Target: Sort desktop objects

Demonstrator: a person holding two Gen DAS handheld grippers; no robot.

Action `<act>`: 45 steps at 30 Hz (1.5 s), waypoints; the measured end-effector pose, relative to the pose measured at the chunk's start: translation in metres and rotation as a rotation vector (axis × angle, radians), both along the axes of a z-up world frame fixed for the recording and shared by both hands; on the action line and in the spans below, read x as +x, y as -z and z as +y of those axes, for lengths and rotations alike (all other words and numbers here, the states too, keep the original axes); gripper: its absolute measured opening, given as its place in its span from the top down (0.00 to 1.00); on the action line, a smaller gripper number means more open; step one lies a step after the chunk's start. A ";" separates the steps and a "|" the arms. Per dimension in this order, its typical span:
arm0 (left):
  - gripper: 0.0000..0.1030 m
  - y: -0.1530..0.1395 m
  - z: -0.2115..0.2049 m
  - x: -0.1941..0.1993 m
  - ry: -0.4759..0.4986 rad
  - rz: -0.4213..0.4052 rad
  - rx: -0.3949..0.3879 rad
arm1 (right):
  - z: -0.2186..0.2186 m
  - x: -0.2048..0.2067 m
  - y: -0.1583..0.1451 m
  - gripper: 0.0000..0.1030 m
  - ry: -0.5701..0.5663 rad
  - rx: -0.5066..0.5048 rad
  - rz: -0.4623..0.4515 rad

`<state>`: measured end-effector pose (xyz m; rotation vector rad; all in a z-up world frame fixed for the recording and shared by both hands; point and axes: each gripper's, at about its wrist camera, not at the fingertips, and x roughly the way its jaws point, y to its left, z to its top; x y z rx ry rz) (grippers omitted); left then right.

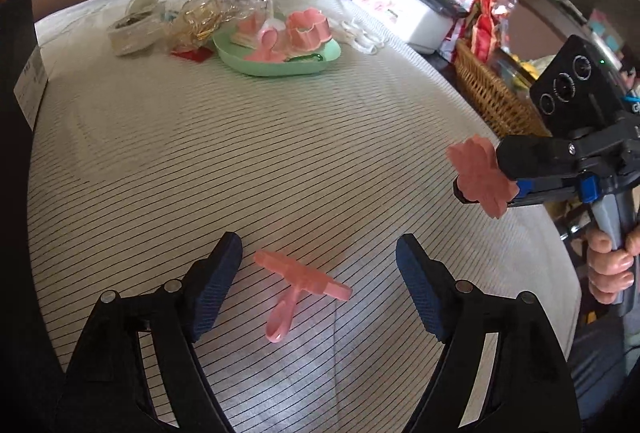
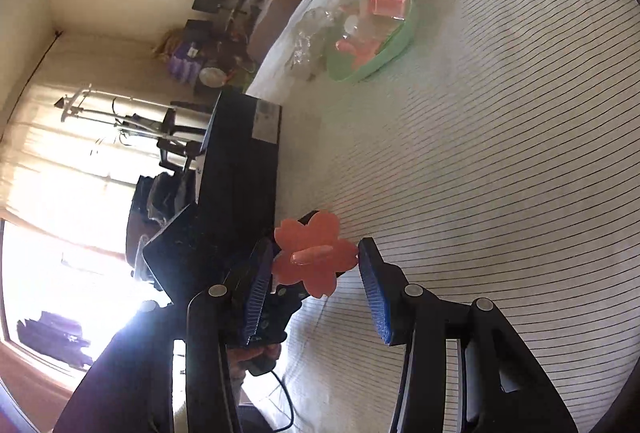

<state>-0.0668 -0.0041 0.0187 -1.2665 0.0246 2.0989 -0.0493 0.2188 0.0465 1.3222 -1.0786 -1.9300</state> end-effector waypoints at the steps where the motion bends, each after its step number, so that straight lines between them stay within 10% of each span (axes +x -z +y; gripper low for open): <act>1: 0.25 0.000 -0.001 0.000 0.000 -0.004 -0.003 | 0.000 -0.002 0.003 0.56 -0.003 -0.017 -0.006; 7: 0.28 0.000 0.004 0.008 0.028 0.052 -0.037 | 0.006 -0.002 0.020 0.56 0.016 -0.190 -0.062; 15: 0.73 -0.005 0.009 0.015 0.032 0.090 -0.033 | 0.015 0.001 0.034 0.56 0.060 -0.255 -0.114; 19: 0.72 0.001 0.008 0.018 0.040 0.067 -0.059 | 0.014 0.000 0.029 0.56 0.060 -0.220 -0.099; 26: 0.31 -0.010 -0.005 0.039 0.095 0.098 -0.075 | 0.004 0.000 0.030 0.56 0.032 -0.187 -0.101; 45: 0.36 -0.003 -0.031 0.025 -0.040 -0.084 0.043 | -0.036 -0.003 0.040 0.56 -0.090 -0.083 -0.112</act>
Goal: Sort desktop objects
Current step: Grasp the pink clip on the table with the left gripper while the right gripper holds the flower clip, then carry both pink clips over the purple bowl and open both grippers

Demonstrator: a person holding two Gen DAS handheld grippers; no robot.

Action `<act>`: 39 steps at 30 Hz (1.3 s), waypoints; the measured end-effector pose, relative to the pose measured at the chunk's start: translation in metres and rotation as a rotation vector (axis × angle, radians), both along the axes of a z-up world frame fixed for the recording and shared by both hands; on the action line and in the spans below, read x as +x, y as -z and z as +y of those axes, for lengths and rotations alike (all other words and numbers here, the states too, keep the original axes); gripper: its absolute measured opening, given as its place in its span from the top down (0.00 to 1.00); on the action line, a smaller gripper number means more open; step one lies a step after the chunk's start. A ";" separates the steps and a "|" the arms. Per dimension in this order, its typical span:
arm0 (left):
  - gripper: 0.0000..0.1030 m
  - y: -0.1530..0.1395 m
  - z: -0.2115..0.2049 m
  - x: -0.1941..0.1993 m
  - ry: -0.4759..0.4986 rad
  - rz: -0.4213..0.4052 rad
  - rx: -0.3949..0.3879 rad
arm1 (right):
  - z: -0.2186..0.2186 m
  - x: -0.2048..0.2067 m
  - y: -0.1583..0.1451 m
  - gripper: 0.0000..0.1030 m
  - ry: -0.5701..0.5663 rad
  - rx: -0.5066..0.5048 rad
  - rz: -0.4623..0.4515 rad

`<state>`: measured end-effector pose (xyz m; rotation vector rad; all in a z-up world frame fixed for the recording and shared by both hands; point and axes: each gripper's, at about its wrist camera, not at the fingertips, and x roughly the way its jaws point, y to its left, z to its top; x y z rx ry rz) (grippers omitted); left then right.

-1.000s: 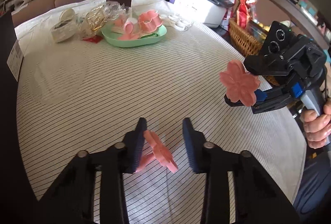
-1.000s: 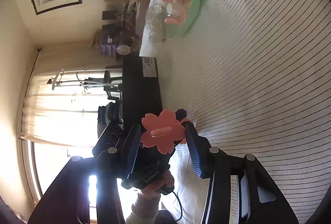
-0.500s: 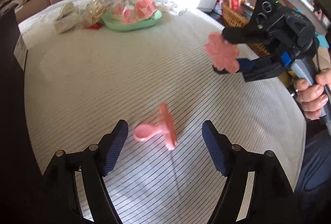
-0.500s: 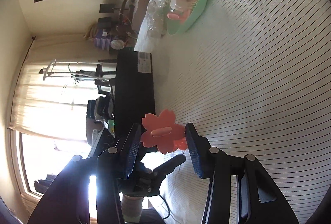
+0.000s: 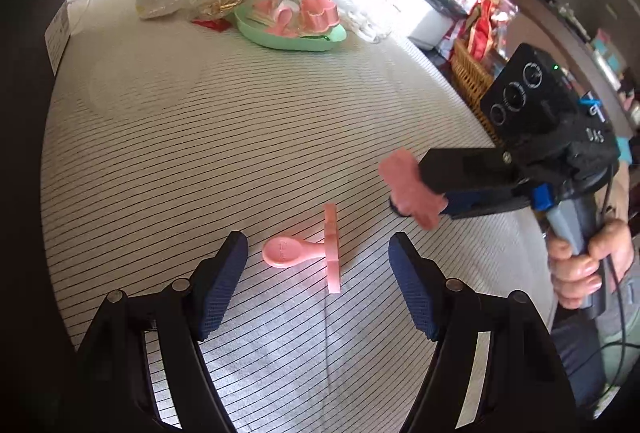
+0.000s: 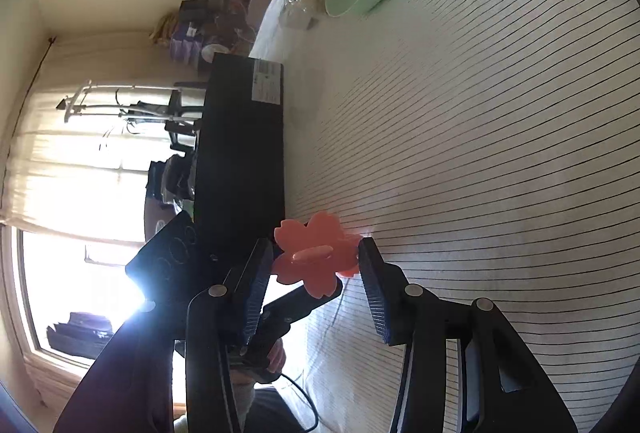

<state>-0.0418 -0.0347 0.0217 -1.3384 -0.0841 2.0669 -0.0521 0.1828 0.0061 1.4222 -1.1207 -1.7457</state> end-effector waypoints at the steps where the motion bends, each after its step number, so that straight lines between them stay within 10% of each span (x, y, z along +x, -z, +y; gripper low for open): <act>1: 0.41 0.000 -0.001 -0.001 -0.008 -0.002 -0.001 | -0.002 0.000 0.002 0.56 0.000 -0.003 -0.005; 3: 0.66 0.003 -0.002 -0.004 -0.021 -0.023 0.007 | -0.004 -0.001 0.006 0.56 0.000 -0.019 -0.015; 12: 0.68 0.002 -0.002 -0.003 -0.018 -0.034 0.035 | -0.007 0.001 0.021 0.56 0.025 -0.083 -0.067; 16: 0.92 -0.006 -0.013 -0.010 -0.042 -0.080 0.152 | -0.003 0.001 0.014 0.56 0.044 -0.147 -0.057; 39: 0.96 -0.033 -0.024 -0.014 -0.150 -0.033 0.212 | -0.004 0.000 -0.003 0.56 0.039 -0.015 0.008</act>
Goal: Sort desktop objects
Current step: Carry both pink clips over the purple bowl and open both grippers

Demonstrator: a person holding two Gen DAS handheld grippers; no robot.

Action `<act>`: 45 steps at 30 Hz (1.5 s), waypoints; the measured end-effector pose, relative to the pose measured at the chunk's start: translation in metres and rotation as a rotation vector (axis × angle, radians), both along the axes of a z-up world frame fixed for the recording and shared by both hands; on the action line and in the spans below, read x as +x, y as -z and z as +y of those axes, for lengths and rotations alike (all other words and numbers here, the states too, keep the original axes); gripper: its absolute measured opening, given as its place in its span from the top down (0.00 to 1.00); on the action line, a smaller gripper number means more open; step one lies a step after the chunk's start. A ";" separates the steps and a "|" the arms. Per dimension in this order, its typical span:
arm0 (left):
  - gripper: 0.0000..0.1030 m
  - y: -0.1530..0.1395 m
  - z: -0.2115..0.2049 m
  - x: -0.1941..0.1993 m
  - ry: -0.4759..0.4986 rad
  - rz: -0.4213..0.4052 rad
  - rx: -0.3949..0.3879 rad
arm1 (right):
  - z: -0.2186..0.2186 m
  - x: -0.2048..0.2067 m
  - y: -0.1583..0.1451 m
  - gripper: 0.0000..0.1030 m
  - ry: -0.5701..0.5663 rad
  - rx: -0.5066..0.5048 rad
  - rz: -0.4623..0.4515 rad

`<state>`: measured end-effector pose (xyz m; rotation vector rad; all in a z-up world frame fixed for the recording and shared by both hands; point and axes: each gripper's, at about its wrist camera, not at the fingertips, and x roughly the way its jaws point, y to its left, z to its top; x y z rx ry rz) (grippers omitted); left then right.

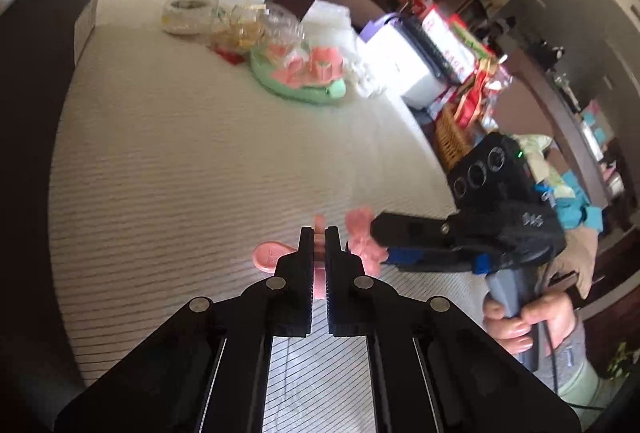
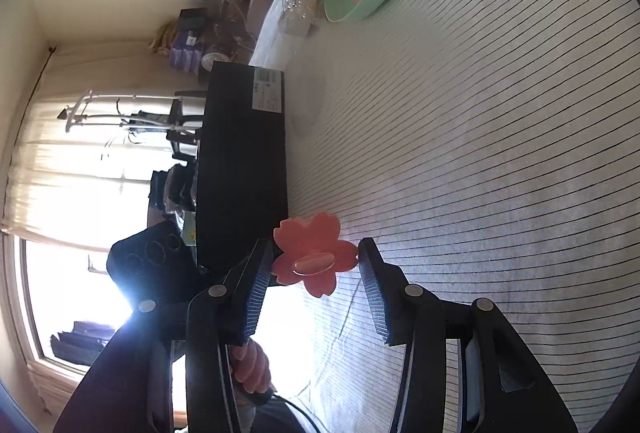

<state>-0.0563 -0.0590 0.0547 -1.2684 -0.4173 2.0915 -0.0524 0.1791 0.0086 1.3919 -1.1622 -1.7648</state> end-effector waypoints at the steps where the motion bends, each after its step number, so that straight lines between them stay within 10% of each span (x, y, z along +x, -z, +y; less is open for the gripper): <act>1: 0.96 -0.005 -0.005 -0.003 -0.012 -0.001 0.023 | 0.000 0.000 -0.002 0.56 0.000 0.001 0.009; 10: 0.96 -0.099 -0.055 -0.005 -0.129 0.121 0.146 | -0.024 -0.014 -0.072 0.56 -0.020 0.027 0.171; 18: 0.96 -0.156 -0.155 -0.048 -0.272 0.094 -0.048 | -0.140 -0.074 -0.157 0.56 -0.220 0.169 0.293; 30: 0.95 -0.092 -0.220 -0.172 -0.374 -0.113 -0.169 | -0.308 -0.190 -0.135 0.56 -0.390 0.612 0.333; 45: 0.88 -0.091 -0.222 -0.191 -0.389 -0.109 -0.141 | -0.300 -0.198 -0.131 0.42 -0.397 0.795 0.401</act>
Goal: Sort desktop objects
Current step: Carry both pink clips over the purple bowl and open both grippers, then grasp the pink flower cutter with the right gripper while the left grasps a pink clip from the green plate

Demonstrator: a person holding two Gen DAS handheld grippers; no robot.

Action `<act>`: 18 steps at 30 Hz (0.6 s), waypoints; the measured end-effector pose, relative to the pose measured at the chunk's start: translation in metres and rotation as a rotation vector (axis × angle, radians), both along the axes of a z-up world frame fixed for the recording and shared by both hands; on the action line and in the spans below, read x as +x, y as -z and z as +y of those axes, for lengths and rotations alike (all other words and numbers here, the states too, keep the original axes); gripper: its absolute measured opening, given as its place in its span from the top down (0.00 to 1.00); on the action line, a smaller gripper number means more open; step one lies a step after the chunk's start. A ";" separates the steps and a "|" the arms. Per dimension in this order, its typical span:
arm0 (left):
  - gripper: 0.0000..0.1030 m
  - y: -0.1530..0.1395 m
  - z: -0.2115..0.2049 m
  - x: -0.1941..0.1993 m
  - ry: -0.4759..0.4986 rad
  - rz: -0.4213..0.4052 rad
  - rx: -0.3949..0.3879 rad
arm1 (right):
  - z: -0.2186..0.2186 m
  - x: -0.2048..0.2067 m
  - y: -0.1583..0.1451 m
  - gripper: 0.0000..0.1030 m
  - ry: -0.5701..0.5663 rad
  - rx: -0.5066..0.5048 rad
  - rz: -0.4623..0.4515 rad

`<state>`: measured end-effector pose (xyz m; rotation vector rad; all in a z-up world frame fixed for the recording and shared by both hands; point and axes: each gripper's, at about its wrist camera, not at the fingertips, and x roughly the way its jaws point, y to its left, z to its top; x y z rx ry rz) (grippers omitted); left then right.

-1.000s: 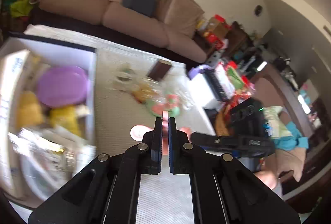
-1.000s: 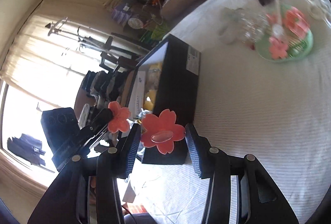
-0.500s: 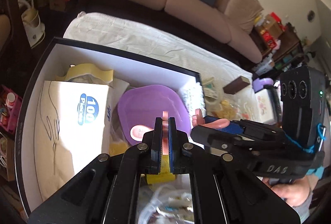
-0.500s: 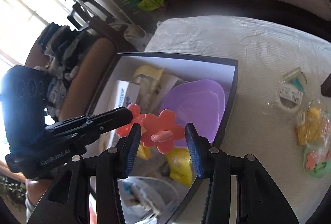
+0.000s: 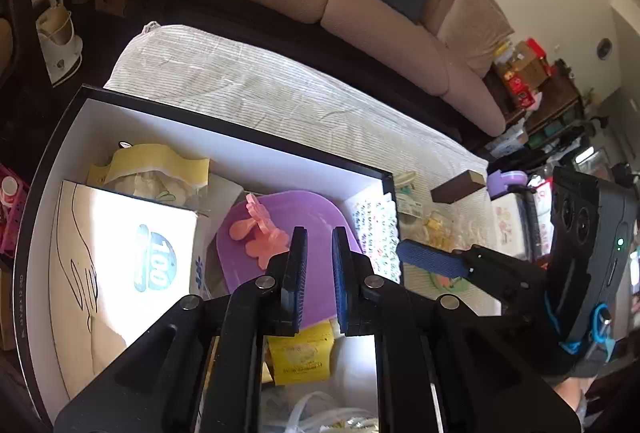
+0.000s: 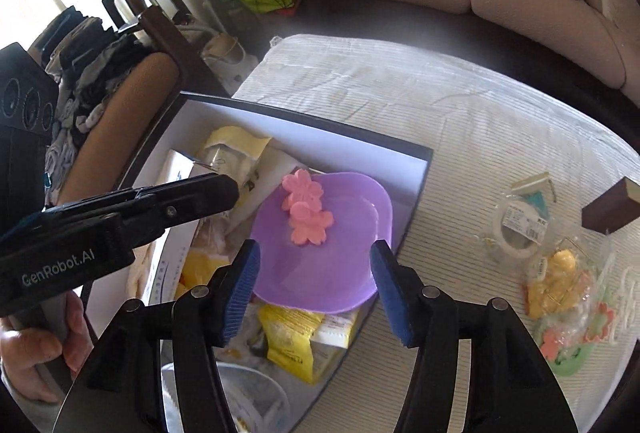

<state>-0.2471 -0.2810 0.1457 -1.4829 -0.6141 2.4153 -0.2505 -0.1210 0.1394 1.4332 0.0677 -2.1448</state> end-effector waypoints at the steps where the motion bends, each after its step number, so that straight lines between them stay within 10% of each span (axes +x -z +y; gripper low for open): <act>1: 0.87 -0.004 0.002 0.003 0.004 0.002 -0.008 | 0.005 0.003 -0.006 0.42 0.007 -0.002 0.006; 11: 0.52 -0.048 0.092 0.047 0.188 0.057 -0.160 | 0.126 0.037 -0.047 0.40 0.096 -0.035 0.059; 18: 0.36 -0.045 0.179 0.047 0.265 0.052 -0.057 | 0.244 0.057 -0.030 0.39 0.217 0.016 0.045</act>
